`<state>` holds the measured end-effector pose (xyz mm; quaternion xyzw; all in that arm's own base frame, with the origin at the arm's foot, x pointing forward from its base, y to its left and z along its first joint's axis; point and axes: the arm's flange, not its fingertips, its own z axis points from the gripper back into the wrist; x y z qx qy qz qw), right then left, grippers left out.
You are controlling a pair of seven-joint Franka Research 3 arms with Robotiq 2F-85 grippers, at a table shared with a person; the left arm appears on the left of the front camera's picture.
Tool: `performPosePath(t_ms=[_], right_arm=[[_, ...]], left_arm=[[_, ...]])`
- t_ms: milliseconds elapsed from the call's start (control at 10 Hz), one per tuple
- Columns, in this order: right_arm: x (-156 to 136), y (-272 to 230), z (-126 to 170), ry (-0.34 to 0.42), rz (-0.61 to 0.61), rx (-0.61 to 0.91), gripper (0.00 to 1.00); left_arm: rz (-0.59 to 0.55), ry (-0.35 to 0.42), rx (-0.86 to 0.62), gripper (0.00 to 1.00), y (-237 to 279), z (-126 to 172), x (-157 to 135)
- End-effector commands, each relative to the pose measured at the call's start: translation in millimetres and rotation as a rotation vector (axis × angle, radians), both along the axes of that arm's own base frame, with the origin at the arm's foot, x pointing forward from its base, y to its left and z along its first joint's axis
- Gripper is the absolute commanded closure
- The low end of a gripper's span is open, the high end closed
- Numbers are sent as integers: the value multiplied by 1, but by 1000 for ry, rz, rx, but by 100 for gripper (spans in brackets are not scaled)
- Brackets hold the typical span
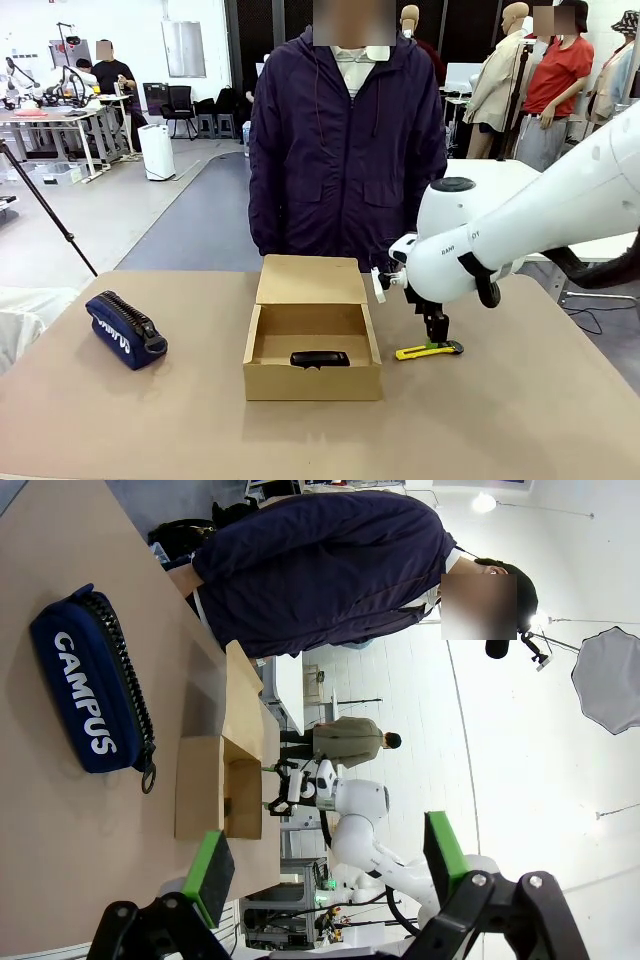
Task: Pack the items into the box.
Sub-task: Pick up the item specified by the human and place it in the Mailer Box.
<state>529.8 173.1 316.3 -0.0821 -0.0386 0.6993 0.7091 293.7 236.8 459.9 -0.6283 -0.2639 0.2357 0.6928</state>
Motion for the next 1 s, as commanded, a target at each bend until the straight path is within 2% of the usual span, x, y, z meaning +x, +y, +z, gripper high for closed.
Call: performPosePath(t_ms=[0,100,700,900], right_arm=[[-5,0,-13,65,-24,-47,0],[-3,0,-16,90,-14,-31,0],[5,-1,-21,96,-11,9,0],[12,-4,-23,126,4,37,0]], left_arm=[[-3,-10,-10,0,0,3,-1],[-3,-10,-10,0,0,3,-1],[-3,-10,-10,0,0,3,-1],[-3,-10,-10,0,0,3,-1]])
